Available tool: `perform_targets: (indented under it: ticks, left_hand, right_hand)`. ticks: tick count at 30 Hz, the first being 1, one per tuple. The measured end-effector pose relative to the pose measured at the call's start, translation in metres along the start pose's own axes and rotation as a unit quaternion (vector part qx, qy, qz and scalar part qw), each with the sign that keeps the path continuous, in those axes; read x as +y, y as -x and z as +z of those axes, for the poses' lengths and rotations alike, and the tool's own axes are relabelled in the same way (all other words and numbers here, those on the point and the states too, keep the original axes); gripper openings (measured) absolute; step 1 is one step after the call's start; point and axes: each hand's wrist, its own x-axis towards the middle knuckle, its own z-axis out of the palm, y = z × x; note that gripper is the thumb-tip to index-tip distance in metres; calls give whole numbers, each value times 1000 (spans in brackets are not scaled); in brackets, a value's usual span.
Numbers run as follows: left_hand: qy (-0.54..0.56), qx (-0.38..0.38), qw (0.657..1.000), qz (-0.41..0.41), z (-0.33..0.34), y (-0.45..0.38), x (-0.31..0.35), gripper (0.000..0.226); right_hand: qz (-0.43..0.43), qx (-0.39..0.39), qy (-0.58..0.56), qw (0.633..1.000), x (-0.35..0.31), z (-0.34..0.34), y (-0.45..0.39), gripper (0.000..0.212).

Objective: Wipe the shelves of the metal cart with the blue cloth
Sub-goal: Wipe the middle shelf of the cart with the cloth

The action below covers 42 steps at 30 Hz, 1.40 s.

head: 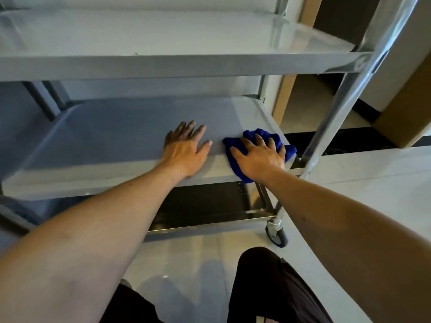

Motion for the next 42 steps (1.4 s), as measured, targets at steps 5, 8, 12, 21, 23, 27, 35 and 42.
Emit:
perform_targets:
  ticks: [5, 8, 12, 21, 23, 27, 35, 42]
  left_hand:
    - [0, 1, 1000, -3, 12, -13, 18, 63]
    - [-5, 6, 1000, -17, 15, -18, 19, 63]
    - [-13, 8, 999, -39, 14, -20, 17, 61]
    - [-63, 62, 994, -70, -8, -36, -22, 58]
    - [-54, 75, 992, -85, -7, -38, -34, 56]
    - [-54, 59, 992, -101, -12, -32, -55, 71]
    - [-35, 99, 986, -130, -27, -13, -130, 69]
    - [-57, 77, 974, -203, -37, 21, -226, 59]
  right_hand:
    - [8, -14, 13, 1000, 14, -7, -20, 78]
    - [10, -31, 12, 999, 11, -13, -43, 76]
    - [5, -30, 22, 999, 6, -17, -83, 71]
    - [-2, -33, 21, 999, -16, -19, -176, 70]
    - [-6, -35, 23, 999, -22, -19, -194, 71]
    - [-1, -53, 33, 998, -43, -19, -212, 73]
    - [-110, -53, 42, 992, -171, 10, -196, 70]
    - [-175, -61, 42, 982, -308, 39, -168, 68]
